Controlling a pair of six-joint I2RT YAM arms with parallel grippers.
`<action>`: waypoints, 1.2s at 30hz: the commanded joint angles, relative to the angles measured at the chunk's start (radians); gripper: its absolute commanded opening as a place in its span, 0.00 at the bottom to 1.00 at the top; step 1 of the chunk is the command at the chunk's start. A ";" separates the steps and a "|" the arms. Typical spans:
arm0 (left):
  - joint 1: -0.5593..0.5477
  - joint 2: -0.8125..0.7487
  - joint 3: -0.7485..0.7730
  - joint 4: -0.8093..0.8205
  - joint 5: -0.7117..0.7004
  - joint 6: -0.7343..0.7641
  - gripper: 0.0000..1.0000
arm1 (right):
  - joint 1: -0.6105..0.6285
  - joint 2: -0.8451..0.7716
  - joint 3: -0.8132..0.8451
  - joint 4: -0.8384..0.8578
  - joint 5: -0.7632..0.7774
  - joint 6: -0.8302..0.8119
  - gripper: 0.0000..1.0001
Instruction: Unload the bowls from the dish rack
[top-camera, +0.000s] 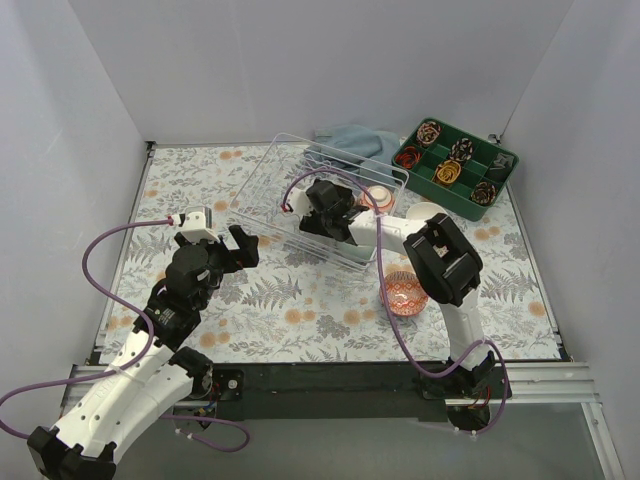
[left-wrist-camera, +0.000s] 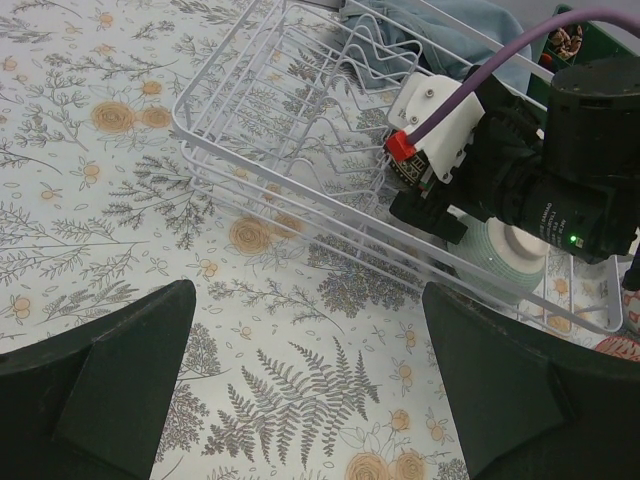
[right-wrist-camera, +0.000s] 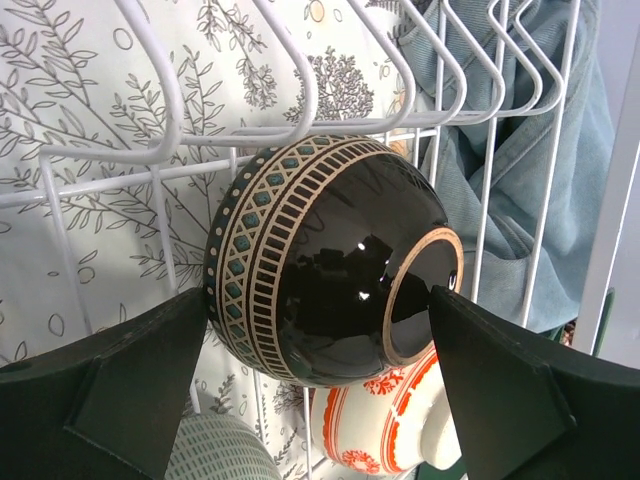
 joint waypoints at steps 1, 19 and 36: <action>0.005 -0.004 -0.005 -0.005 0.007 0.003 0.98 | -0.004 0.067 -0.073 0.041 0.069 -0.035 0.96; 0.008 -0.004 -0.004 -0.008 0.008 0.006 0.98 | 0.046 -0.136 -0.124 0.109 0.124 -0.023 0.35; 0.007 -0.003 -0.005 -0.006 0.007 0.006 0.98 | 0.011 -0.212 -0.041 0.040 -0.017 0.199 0.16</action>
